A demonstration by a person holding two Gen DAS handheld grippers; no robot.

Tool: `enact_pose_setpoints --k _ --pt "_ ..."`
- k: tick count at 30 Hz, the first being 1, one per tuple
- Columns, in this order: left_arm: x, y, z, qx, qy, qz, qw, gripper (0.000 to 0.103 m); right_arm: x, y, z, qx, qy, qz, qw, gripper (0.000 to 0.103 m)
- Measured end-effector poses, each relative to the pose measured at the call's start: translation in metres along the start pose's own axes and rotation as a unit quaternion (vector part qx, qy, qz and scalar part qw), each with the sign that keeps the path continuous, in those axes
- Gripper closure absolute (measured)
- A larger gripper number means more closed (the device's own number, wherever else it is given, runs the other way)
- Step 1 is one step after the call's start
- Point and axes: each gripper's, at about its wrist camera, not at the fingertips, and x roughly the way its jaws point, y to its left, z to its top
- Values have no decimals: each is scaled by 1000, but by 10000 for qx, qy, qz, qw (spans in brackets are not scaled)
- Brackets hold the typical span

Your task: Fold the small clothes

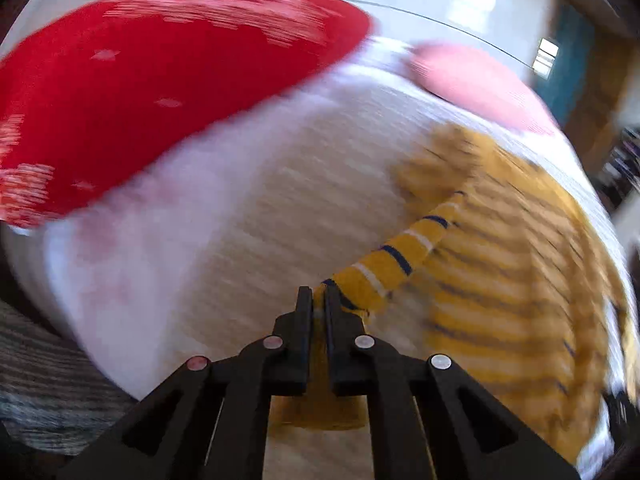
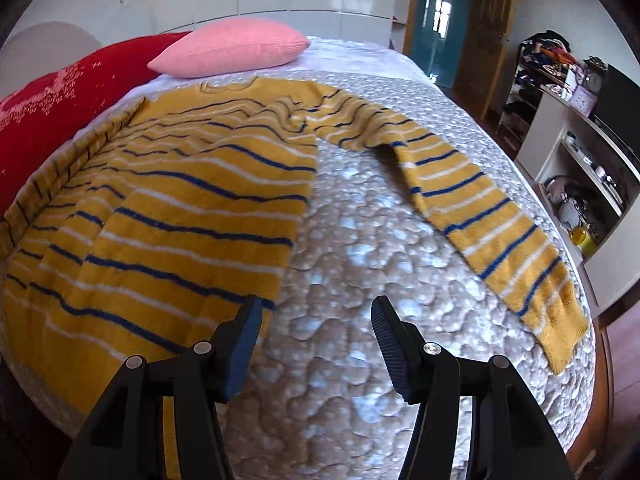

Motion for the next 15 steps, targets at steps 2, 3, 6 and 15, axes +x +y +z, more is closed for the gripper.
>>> enact_pose_setpoints --k 2,3,6,15 --pt "7 23 20 -295 -281 748 9964 97 3 5 2 -37 35 20 10000 41" --pt "12 35 29 -431 -355 1202 9912 97 4 7 2 -49 57 43 10000 41" --pt "8 67 37 -944 -266 837 9916 92 7 14 4 -31 107 146 9998 41" --pt "-14 11 -48 -436 431 -964 9935 65 13 -3 0 514 263 615 9964 38"
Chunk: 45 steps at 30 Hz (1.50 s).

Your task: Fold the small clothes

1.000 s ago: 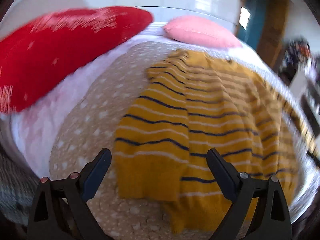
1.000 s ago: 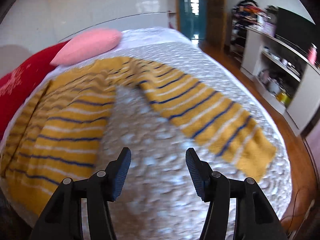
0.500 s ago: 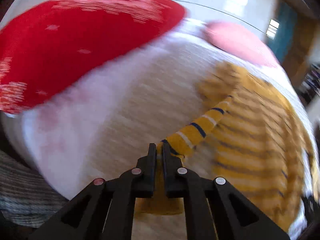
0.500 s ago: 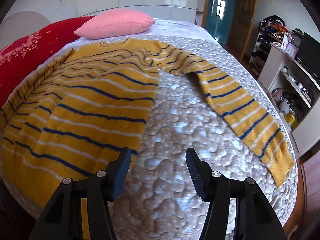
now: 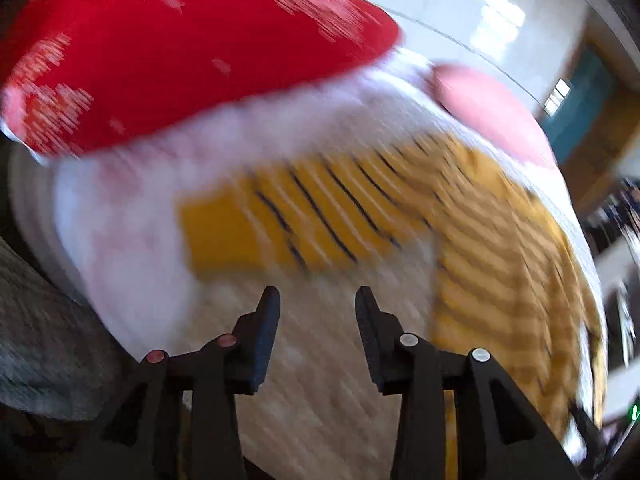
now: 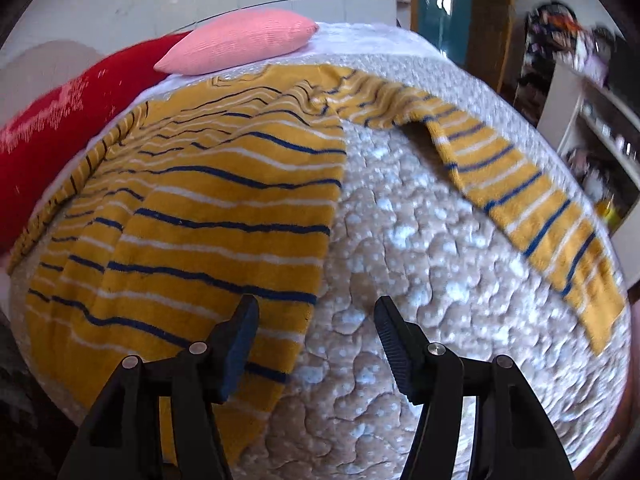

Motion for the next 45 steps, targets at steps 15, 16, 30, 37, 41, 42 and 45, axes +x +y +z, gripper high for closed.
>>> enact_pose_setpoints --k 15,16,30,37,41,42,45 --pt "19 -121 -82 1453 537 -244 9876 94 -5 26 -22 -380 -68 1050 9937 87" --pt "14 -119 -79 1361 542 -300 9888 94 -6 26 -20 -391 -63 1102 9931 91" --pt "-19 -82 -111 797 925 -777 9895 87 -48 -44 -62 170 220 1023 9944 89" --pt "-27 -10 -46 -249 37 -542 9982 56 -62 -52 -44 209 -32 817 9964 70" --pt "4 44 -3 -1271 63 -833 9884 56 -55 -28 -34 85 -136 783 9968 66" --pt "11 52 3 -1434 107 -934 9852 56 -51 -21 -33 39 -122 783 9968 66" --pt "41 70 19 -1876 273 -1257 9738 56 -39 -3 -33 -180 9 761 9969 66"
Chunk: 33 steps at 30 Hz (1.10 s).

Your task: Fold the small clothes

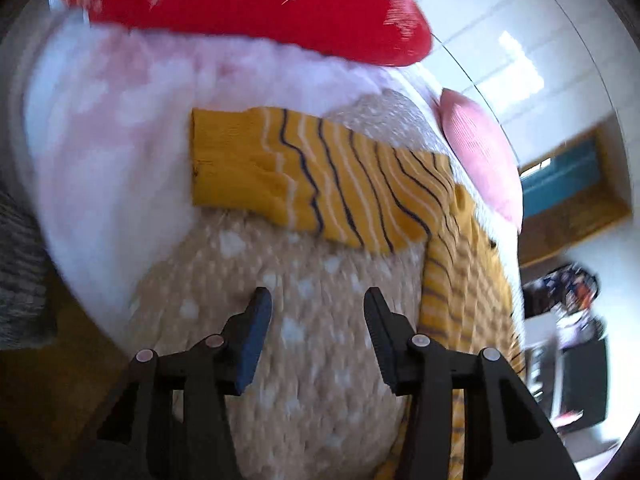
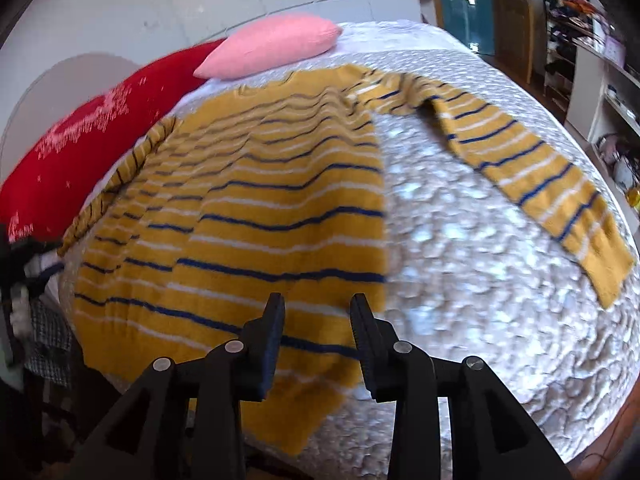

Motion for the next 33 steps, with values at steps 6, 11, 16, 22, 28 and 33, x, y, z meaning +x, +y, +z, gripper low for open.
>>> enact_pose_setpoints --k 6,11,16,22,28,33 --pt "29 9 42 -351 -157 -156 9991 56 11 16 6 -309 85 -235 9992 62" --pt "46 6 72 -357 -108 357 9987 95 17 21 14 -351 94 -334 9988 62" --pt "2 -3 112 -212 -809 956 9919 95 20 17 23 -333 11 -310 9990 62" --pt "-50 -38 171 -90 -1697 1810 9687 95 24 -3 21 -57 -57 -103 9999 62" --pt "-37 -116 171 491 -1760 1810 9664 95 16 -18 16 145 -228 148 9995 62" --pt "29 -226 111 1624 -1072 1104 9747 95 6 -25 14 271 -397 320 9983 62"
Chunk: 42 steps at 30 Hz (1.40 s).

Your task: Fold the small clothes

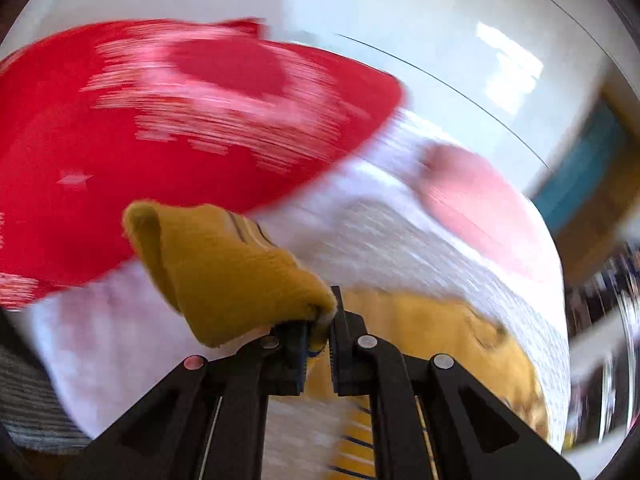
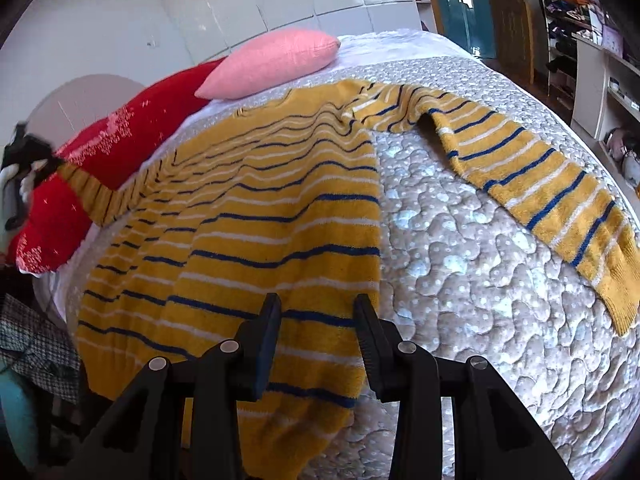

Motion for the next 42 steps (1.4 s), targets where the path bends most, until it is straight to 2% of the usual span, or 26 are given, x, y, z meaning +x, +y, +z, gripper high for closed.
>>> enact_pose_setpoints --k 3,6,10,13,16,19,22,24,27,30,34,37,40,42 --pt "26 -80 -29 513 395 -551 9964 95 -3 -8 -1 103 -36 78 9999 62" --pt "57 -157 -68 954 869 -960 9870 95 -5 -18 -7 228 -19 110 9997 62" --pt "92 -244 -131 1495 1414 -1253 9706 95 -9 -33 -15 386 -16 121 9992 62" --pt "116 -282 -162 1839 1588 -1183 9628 95 -13 -40 -17 460 -51 162 9988 62" --pt "123 -302 -188 2187 1751 -1242 9519 94 -15 -48 -17 543 -77 227 9982 62" --pt "121 -314 -202 2400 1774 -1311 9454 83 -13 -53 -17 625 -78 292 9976 62" --pt "116 -316 -200 2266 1997 -1785 9364 74 -10 -56 -17 668 -77 315 9972 62" --pt "107 -317 -198 2190 2090 -2155 9284 56 -10 -55 -17 661 -86 307 9973 60" --pt "88 -324 -196 2313 1943 -2264 9260 55 -12 -54 -18 660 -82 266 9974 59" --pt "67 -312 -191 2338 1882 -2317 9253 55 -16 -54 -18 697 -105 175 9974 59" --pt "35 -265 -185 2125 1811 -2263 9332 51 -35 -73 -19 997 -323 -80 9945 54" --pt "16 -216 -181 1818 1774 -2226 9412 50 -51 -102 -25 1552 -467 -86 9867 46" --pt "0 -167 -182 1509 1738 -2198 9480 49 -59 -138 -36 2387 -575 148 9693 42" --pt "-12 -140 -184 1376 1633 -2150 9530 49 -65 -164 -45 2987 -744 186 9512 42"
